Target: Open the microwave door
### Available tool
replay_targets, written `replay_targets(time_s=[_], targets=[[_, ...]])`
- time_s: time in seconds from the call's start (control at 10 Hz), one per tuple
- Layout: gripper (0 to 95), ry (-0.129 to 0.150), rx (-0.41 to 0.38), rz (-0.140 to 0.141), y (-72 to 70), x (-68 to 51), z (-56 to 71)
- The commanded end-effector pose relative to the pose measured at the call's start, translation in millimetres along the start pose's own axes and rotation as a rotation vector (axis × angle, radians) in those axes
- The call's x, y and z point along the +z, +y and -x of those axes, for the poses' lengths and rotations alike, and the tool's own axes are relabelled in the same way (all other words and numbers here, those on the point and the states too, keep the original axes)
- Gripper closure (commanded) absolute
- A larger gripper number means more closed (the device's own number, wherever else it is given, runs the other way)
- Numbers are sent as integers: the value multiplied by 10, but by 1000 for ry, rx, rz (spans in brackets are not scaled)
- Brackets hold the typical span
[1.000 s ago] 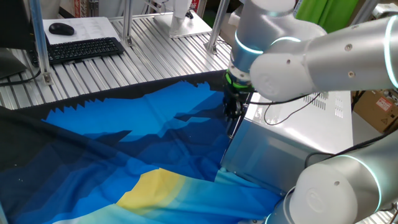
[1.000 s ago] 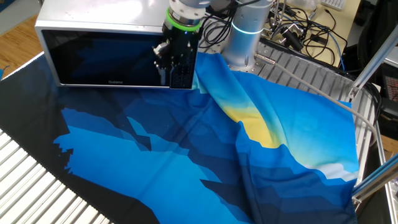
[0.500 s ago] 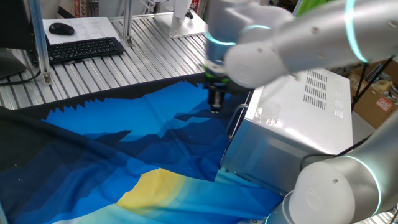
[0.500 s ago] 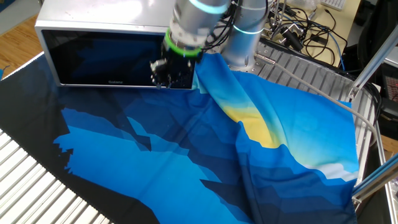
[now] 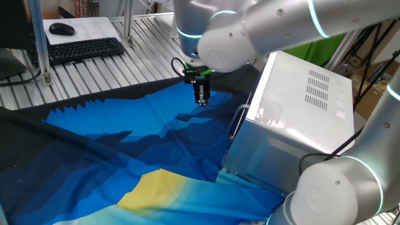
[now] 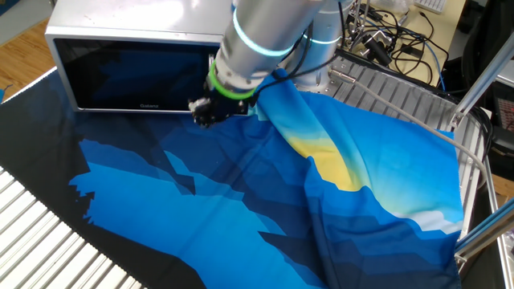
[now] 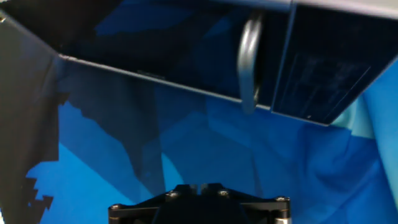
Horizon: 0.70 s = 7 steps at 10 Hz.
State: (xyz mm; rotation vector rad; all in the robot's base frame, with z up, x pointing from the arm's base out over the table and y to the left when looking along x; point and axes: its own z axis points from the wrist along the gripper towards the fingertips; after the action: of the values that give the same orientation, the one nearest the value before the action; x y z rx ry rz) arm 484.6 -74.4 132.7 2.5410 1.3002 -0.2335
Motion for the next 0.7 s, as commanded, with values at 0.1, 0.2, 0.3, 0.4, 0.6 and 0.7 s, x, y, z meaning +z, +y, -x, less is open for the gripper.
replay_targets(time_s=[0.1,0.2,0.3,0.4,0.6,0.7], targets=[[950,104,-50,-14,10,1,-10],[950,153,-46,-38,37,-1,-34],[950,236,-11,-31,76,-28,-65],[950,310,-45,-12,69,-43,-74],[950,348,-79,-22,70,0,-97],[950,355,-114,-21,72,15,-110]])
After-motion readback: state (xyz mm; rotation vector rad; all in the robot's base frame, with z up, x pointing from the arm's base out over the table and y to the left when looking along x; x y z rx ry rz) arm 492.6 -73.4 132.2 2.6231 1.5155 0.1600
